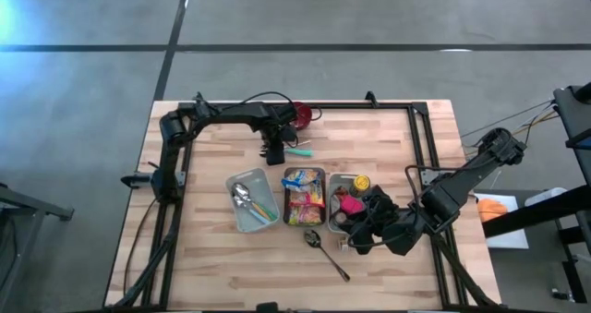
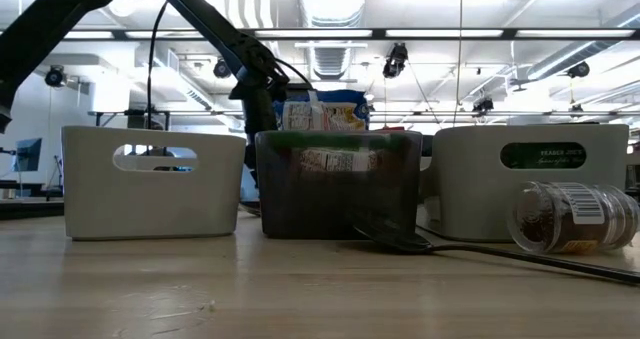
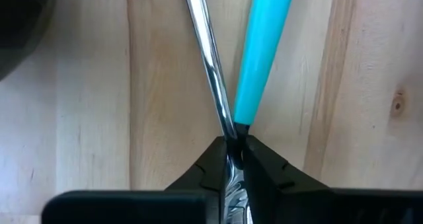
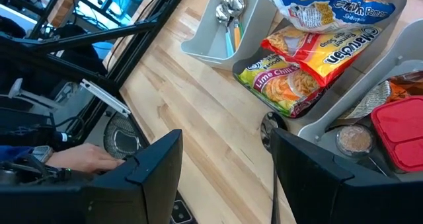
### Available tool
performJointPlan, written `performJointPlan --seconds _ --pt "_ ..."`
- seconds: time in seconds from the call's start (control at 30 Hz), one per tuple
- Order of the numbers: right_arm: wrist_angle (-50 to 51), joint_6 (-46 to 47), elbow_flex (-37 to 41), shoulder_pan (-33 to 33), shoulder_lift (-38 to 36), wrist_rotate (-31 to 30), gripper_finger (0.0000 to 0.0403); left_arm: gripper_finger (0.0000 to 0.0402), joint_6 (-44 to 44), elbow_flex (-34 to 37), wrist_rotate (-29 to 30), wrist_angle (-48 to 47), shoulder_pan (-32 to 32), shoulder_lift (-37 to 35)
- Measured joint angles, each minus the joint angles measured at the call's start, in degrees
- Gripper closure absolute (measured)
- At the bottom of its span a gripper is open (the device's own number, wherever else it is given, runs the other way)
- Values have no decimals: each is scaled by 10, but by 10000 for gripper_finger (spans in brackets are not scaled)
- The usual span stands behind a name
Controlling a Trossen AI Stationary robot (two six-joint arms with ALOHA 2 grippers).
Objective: Pick & Place Food Item
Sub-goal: Put the silver spoon into the left gray bin
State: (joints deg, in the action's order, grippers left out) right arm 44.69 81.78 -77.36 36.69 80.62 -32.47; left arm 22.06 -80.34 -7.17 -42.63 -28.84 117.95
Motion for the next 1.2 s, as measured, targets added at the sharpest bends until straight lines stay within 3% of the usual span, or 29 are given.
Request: performJointPlan --seconds 0.67,0.97,1.2 --pt "0 3 0 0 0 2 178 364 -26 0 -15 -5 0 0" --pt "0 5 0 0 0 13 178 313 -30 0 -14 -15 0 0" --pt "0 5 0 0 0 14 178 306 -30 -8 -14 -17 0 0"
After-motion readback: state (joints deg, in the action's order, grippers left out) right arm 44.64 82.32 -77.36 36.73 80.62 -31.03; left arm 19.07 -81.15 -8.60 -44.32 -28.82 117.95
